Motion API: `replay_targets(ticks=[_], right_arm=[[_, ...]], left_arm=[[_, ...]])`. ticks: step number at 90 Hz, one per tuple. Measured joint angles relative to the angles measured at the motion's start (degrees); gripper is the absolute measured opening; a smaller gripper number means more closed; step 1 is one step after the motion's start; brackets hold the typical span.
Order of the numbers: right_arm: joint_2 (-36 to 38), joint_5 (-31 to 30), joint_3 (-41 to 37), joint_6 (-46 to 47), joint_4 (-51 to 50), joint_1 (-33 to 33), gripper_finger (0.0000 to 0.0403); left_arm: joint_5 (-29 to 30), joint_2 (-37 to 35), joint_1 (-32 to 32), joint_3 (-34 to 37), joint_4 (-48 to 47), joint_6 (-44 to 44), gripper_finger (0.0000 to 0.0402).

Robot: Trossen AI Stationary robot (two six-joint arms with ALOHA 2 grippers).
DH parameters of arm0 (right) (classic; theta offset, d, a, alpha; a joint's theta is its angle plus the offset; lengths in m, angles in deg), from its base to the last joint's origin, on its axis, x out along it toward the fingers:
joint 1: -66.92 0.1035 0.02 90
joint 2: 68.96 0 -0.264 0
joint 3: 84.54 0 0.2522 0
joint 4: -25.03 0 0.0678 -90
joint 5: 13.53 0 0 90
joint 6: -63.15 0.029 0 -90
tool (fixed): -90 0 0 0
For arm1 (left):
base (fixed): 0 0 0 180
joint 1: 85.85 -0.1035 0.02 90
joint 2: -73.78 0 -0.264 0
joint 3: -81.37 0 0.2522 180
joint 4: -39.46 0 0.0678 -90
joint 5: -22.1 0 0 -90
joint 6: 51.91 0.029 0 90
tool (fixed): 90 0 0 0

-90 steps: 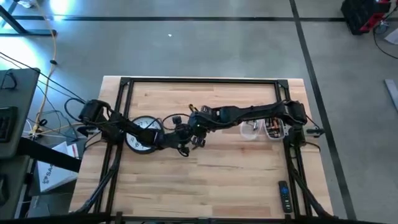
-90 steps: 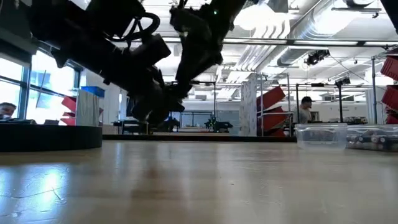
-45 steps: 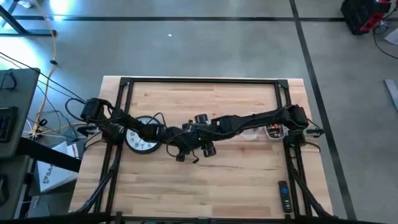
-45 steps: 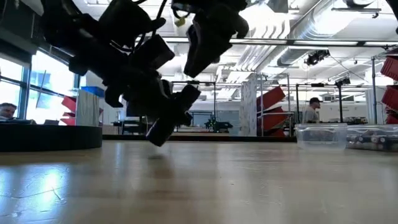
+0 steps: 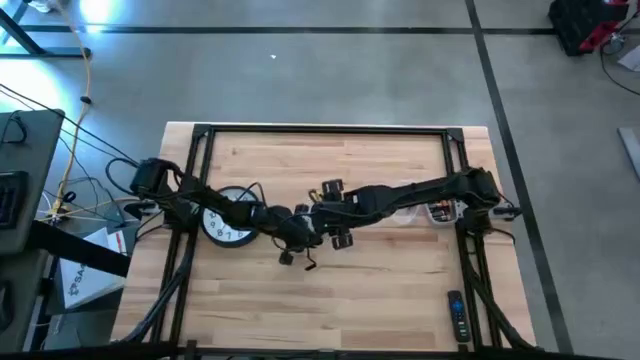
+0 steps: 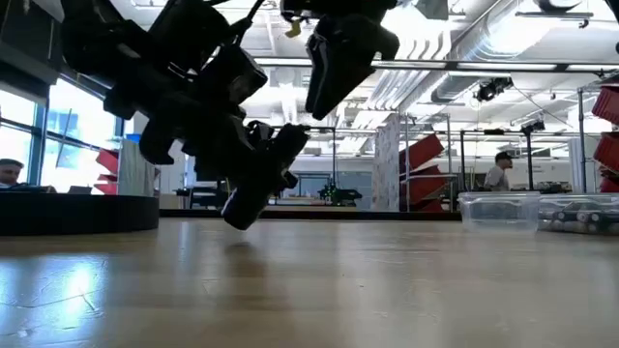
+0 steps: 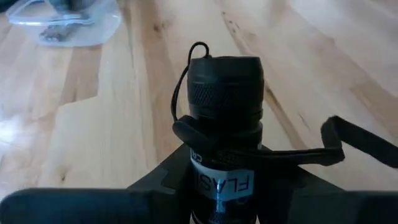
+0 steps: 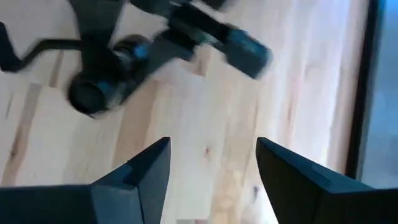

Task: Insert battery
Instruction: Close the black flashlight lid

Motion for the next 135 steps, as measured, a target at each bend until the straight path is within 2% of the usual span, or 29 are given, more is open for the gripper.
replay_targets(ticks=[18,37,54,69,79,86,95,115,135], right_arm=[[2.96,-4.8,-0.11,6.65,-0.83,0.02,0.0189],[5.18,-15.4,-0.06,20.37,-5.95,-0.35,0.0171],[5.82,-15.76,0.0,26.38,-8.29,-2.52,0.0169],[5.6,-5.48,-1.46,15.04,-4.34,-2.8,0.0169],[5.6,4.78,-3.95,5.79,1.2,-0.89,0.0169],[5.58,8.67,-6.63,-0.83,6.12,0.99,0.0169],[5.58,8.54,-10.91,-8.15,13.07,3.55,0.0169],[5.51,3.33,-20.62,-22.71,28.22,6.28,0.0169],[5.49,7.56,-24.11,-26.22,35.14,5.6,0.0168]], left_arm=[[-1.83,-0.13,-0.02,-0.13,-0.79,-0.07,0.0099],[-1.85,-0.13,-0.06,0.17,-2.69,-0.37,0.0099],[-1.81,-0.13,-0.04,0.15,-2.19,-0.22,0.0099],[-1.46,-0.13,-0.92,0.11,-2.95,-1.4,0.0099],[-4.23,-0.13,-1.97,0.09,-3.22,-2.38,0.0099],[-6.72,-0.11,-2.63,0.09,-2.69,-3.13,0.0099],[-9.52,0.45,-2.9,0.07,-1.24,-3.19,0.0099],[-11.39,3.89,-3.12,-0.04,3.56,-2.64,0.0099],[-11.33,4.22,-4.6,-0.02,4.48,-3.56,0.0099]])
